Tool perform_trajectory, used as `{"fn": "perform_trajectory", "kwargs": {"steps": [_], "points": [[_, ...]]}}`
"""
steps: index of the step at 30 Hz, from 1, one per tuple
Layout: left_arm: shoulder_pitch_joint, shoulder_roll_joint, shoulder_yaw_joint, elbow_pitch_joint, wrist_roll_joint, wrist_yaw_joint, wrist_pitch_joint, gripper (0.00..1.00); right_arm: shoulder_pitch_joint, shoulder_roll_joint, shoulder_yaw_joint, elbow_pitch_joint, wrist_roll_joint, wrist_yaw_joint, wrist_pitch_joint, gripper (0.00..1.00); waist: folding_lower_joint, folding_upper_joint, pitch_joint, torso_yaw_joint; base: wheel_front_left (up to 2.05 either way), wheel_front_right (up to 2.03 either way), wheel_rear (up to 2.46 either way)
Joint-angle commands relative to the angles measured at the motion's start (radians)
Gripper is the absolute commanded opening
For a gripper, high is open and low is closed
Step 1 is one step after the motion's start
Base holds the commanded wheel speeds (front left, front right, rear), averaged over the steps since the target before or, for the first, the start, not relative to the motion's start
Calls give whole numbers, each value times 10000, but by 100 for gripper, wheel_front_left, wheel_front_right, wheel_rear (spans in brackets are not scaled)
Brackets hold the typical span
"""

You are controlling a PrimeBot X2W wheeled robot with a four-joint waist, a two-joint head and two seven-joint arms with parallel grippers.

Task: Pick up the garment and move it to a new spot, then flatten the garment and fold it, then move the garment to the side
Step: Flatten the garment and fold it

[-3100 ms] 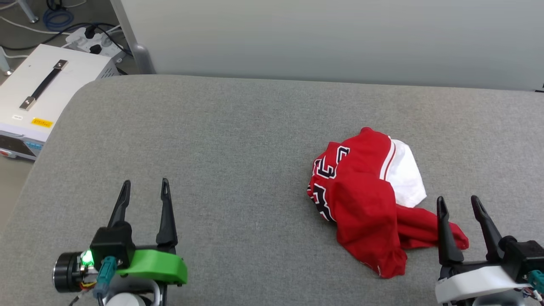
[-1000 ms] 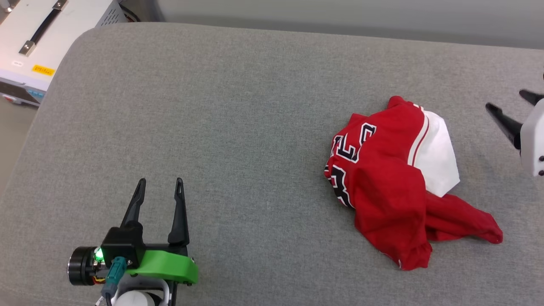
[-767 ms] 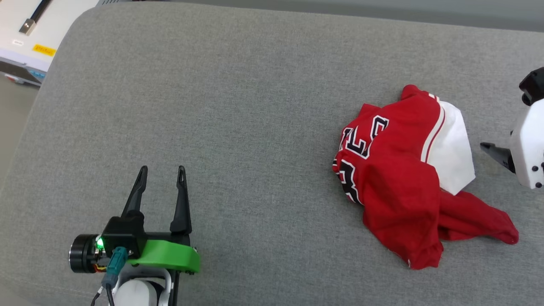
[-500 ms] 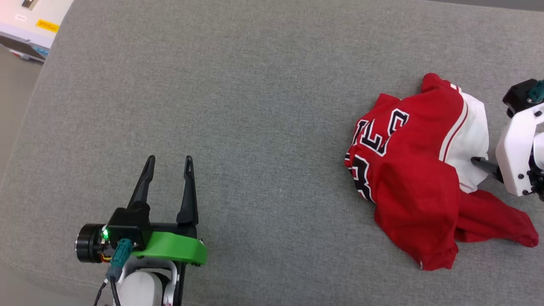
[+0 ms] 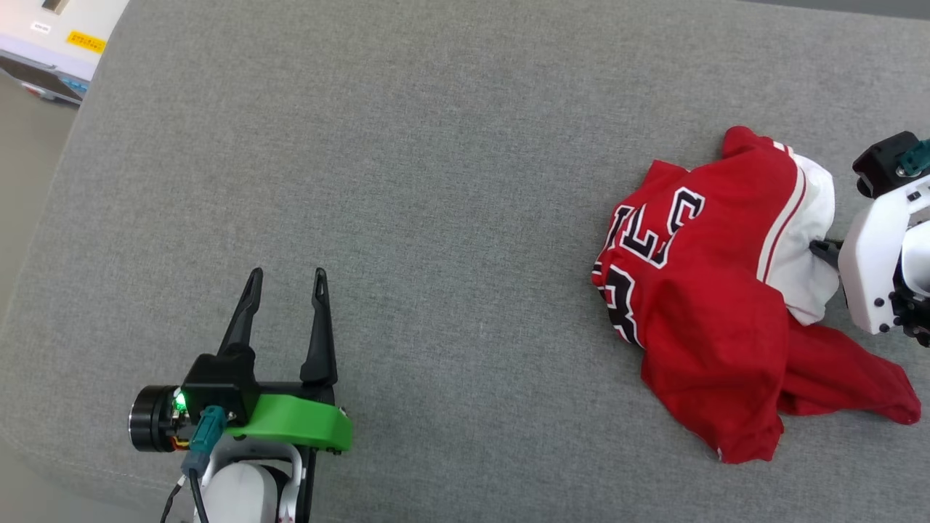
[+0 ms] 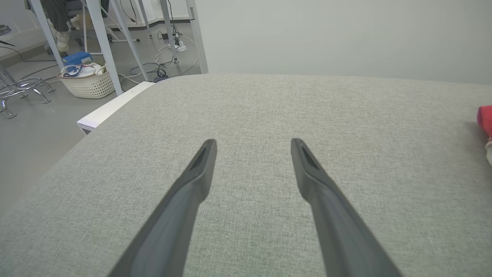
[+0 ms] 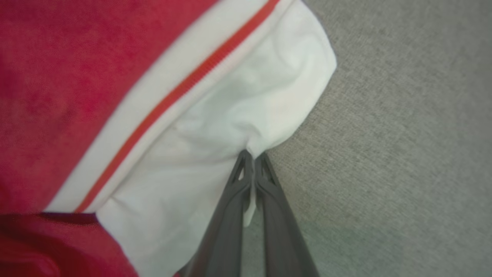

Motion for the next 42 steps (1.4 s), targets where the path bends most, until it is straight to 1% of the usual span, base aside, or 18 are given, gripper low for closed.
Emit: {"fn": "perform_trajectory", "kwargs": {"steps": [1, 5, 10, 14, 17, 23, 29, 32, 35, 36, 37, 42], "points": [[-10, -38, 60, 19, 49, 17, -57, 100, -21, 80, -23, 91, 86, 0, -340, 0, -1, 0, -355, -230, 0, 0, 0], [224, -39, 140, 54, 113, 27, -57, 100, -6, -292, -440, -115, 121, 0, -994, 0, -1, 0, -784, -432, 0, 0, 0], [547, -39, 238, 73, 154, 25, -57, 100, 458, -831, -1212, -96, 351, 0, -1403, 0, -1, 0, -1192, -693, 0, 0, 0], [754, -39, 313, 83, 192, 11, -57, 100, 1237, -1313, -1935, 223, 366, 0, -1565, 0, -1, 0, -1453, -860, 0, 0, 0], [887, -39, 365, 95, 216, 3, -57, 100, 2104, -1442, -2541, 546, 395, 0, -1605, 0, -1, 0, -1621, -978, 0, 0, 0], [1005, -39, 351, 135, 231, -37, -57, 100, 4025, -1248, -3657, 1430, 650, 0, -1775, 0, -1, 0, -1793, -1079, 0, 0, 0], [1008, -39, 377, 172, 261, -84, -57, 100, 5673, -936, -4353, 2270, 926, 0, -1813, 0, -1, 0, -1853, -1077, 0, 0, 0], [1031, -39, 419, 196, 270, -95, -57, 100, 6213, -768, -4565, 2575, 936, 0, -1791, 0, -1, 0, -1882, -1092, 0, 0, 0], [1092, -39, 461, 216, 261, -99, -57, 100, 6433, -524, -4843, 2564, 915, 0, -2118, 0, -1, 0, -1959, -1131, 0, 0, 0], [1118, -39, 477, 224, 263, -100, -57, 100, 6439, -465, -4948, 2479, 840, 0, -2343, 53, -1, 0, -2002, -1151, 0, 0, 0], [1143, -39, 488, 229, 268, -102, -57, 100, 6423, -443, -5034, 2383, 721, 0, -2581, 100, -1, 0, -2047, -1166, 0, 0, 0], [1292, -39, 569, 212, 317, -126, -57, 100, 6196, -274, -5700, 1381, -169, 0, -4290, 100, -1, 0, -2286, -1263, 0, 0, 0]]}}
